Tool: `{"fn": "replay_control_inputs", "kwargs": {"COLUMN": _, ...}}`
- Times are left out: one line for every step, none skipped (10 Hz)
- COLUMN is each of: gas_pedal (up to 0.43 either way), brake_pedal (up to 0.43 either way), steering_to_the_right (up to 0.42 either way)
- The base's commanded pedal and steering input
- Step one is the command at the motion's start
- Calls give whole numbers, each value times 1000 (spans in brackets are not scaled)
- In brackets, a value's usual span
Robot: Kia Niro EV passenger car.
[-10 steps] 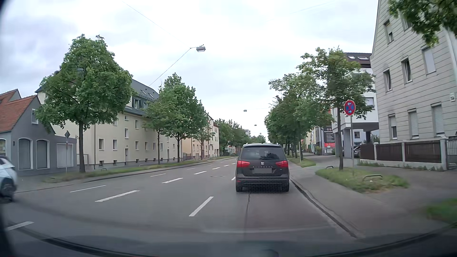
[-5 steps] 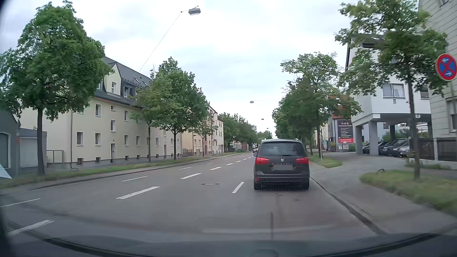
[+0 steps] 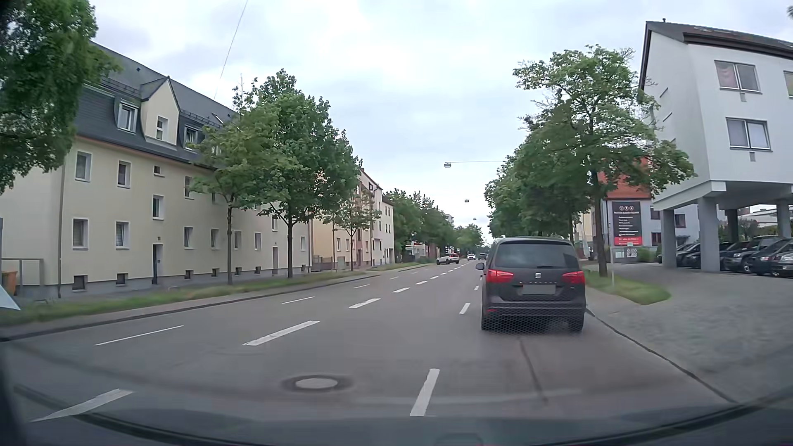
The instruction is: Follow the waypoints while adhering to traffic rules and regulations
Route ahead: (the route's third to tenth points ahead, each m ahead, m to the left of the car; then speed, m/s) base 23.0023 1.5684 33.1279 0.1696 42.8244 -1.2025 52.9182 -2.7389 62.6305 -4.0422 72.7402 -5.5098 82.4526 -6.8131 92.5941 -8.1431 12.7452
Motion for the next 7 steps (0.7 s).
{"fn": "replay_control_inputs", "kwargs": {"gas_pedal": 390, "brake_pedal": 0, "steering_to_the_right": 1}}
{"fn": "replay_control_inputs", "kwargs": {"gas_pedal": 390, "brake_pedal": 0, "steering_to_the_right": 8}}
{"fn": "replay_control_inputs", "kwargs": {"gas_pedal": 390, "brake_pedal": 0, "steering_to_the_right": 10}}
{"fn": "replay_control_inputs", "kwargs": {"gas_pedal": 378, "brake_pedal": 0, "steering_to_the_right": 12}}
{"fn": "replay_control_inputs", "kwargs": {"gas_pedal": 378, "brake_pedal": 0, "steering_to_the_right": 15}}
{"fn": "replay_control_inputs", "kwargs": {"gas_pedal": 378, "brake_pedal": 0, "steering_to_the_right": 17}}
{"fn": "replay_control_inputs", "kwargs": {"gas_pedal": 378, "brake_pedal": 0, "steering_to_the_right": 22}}
